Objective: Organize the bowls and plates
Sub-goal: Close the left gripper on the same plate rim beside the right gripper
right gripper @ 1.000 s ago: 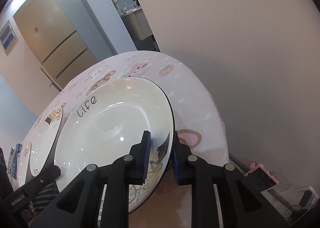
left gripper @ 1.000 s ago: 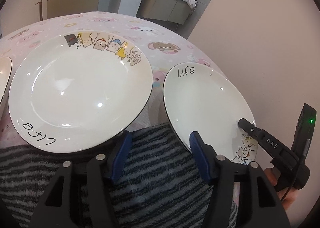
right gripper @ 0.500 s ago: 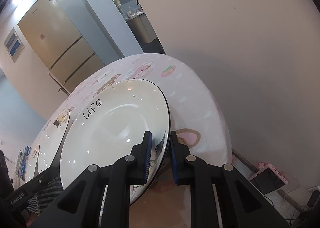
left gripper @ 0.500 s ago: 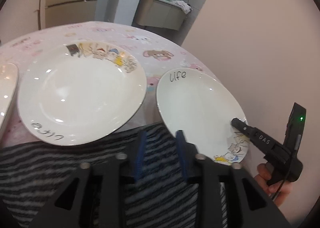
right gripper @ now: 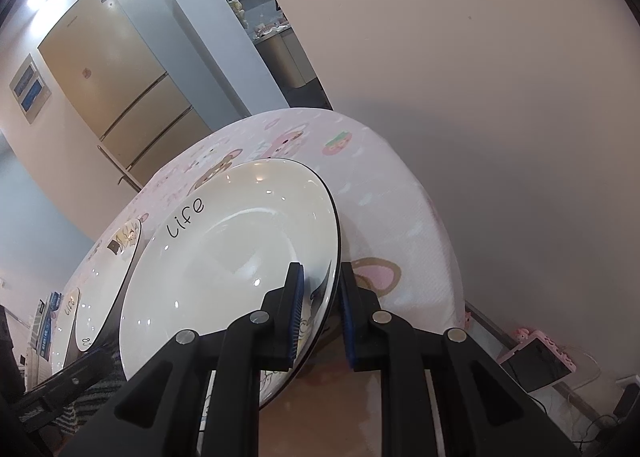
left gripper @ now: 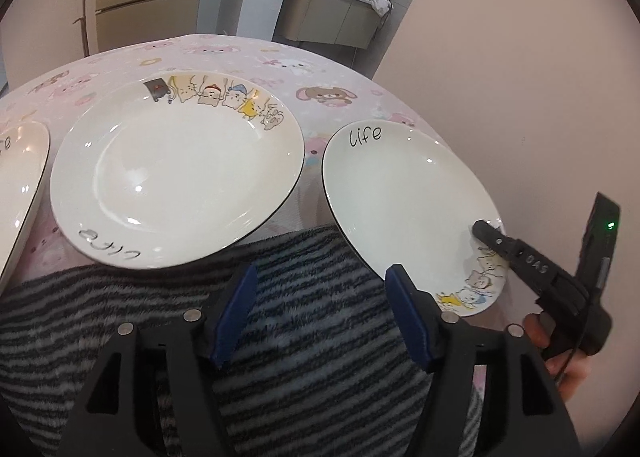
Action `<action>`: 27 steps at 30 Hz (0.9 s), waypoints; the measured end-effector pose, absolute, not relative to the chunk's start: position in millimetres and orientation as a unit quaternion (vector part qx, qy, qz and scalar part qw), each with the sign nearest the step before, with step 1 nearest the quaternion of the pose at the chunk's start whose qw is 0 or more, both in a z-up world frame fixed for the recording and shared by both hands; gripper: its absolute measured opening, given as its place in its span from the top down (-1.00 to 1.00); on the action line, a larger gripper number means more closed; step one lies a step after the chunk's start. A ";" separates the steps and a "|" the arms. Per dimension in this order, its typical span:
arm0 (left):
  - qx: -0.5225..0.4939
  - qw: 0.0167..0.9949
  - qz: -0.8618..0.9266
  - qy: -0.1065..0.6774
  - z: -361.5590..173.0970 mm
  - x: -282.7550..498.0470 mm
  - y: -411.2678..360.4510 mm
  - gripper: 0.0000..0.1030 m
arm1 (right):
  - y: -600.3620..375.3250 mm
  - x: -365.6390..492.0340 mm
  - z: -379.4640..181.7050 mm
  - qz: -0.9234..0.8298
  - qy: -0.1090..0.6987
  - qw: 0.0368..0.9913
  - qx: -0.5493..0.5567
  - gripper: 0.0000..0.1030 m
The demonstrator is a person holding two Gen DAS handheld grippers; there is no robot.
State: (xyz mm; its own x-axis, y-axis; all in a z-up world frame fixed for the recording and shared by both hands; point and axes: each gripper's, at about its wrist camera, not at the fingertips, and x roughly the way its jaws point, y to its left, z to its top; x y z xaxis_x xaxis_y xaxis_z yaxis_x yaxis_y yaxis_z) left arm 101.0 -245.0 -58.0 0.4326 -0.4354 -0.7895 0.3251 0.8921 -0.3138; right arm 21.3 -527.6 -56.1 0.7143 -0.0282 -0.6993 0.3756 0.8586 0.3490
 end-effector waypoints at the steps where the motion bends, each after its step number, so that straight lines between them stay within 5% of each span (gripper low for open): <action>1: -0.064 0.842 -0.228 0.484 -55.8 99.7 -242.5 -0.27 | -527.1 21.6 -55.9 -0.114 0.362 0.894 0.238 0.64; 17: -0.135 0.791 -0.212 0.557 -59.6 130.5 -237.0 -0.23 | -526.8 21.6 -55.0 -0.116 0.362 0.894 0.238 0.64; 21: -0.141 0.777 -0.208 0.577 -68.1 146.0 -245.2 0.18 | -527.0 21.9 -54.6 -0.114 0.362 0.894 0.239 0.64; 27: -0.145 0.775 -0.230 0.570 -70.4 158.6 -259.1 0.42 | -529.9 20.8 -55.9 -0.109 0.358 0.893 0.249 0.64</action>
State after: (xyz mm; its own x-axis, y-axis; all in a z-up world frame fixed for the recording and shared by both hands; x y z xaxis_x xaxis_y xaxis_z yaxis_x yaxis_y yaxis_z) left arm 158.6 -259.1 -70.4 0.2438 -0.5211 -0.8179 0.1909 0.8527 -0.4863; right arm 20.8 -529.9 -55.9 0.7193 -0.0164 -0.6945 0.3737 0.8518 0.3670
